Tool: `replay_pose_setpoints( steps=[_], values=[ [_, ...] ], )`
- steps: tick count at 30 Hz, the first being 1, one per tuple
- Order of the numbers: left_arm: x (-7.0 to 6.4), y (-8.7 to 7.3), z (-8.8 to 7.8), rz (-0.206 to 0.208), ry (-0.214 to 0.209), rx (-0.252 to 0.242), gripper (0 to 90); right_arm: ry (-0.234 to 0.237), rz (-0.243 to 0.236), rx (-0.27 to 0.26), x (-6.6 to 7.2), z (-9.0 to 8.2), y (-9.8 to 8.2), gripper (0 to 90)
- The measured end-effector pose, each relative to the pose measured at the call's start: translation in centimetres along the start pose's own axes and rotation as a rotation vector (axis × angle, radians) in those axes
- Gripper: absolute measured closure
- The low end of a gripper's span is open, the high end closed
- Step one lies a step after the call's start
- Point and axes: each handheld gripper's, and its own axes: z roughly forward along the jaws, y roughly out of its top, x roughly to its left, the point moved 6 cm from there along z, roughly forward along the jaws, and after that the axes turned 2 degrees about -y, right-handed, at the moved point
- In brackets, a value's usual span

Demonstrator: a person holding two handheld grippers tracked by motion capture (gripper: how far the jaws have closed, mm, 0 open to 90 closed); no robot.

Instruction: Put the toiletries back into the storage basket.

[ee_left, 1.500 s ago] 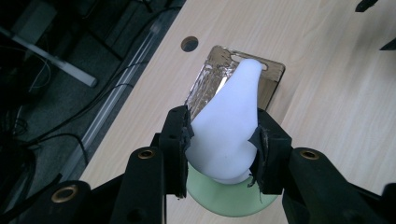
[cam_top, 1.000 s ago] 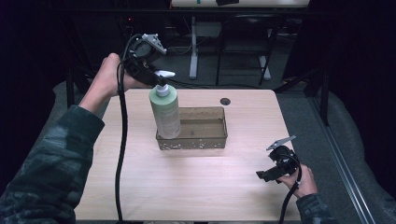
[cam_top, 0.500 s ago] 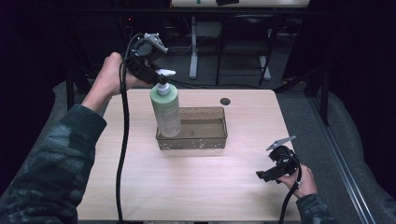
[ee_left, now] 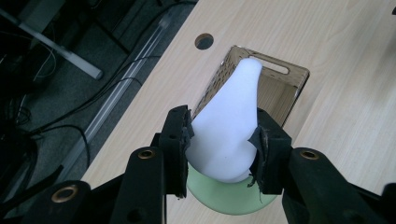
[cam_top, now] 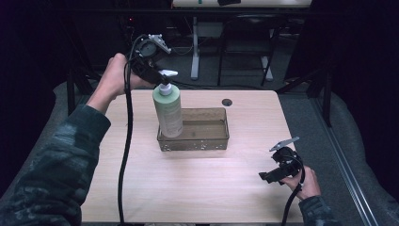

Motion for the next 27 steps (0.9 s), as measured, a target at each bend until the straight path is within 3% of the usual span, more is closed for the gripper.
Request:
replay_pose_setpoints(
  steps=[4,14,27],
  values=[
    [0.2,-0.1,0.3,-0.010,0.015,-0.011,62.4,-0.004,-0.008,0.003,0.1,0.0,0.0,0.7],
    [0.4,-0.3,1.1,-0.035,0.003,-0.009,62.3,-0.003,-0.006,0.001,0.2,0.0,0.0,0.8],
    [0.5,-0.3,1.9,-0.040,0.009,-0.019,62.4,-0.006,-0.015,0.000,0.3,-0.1,0.0,0.9]
  ],
)
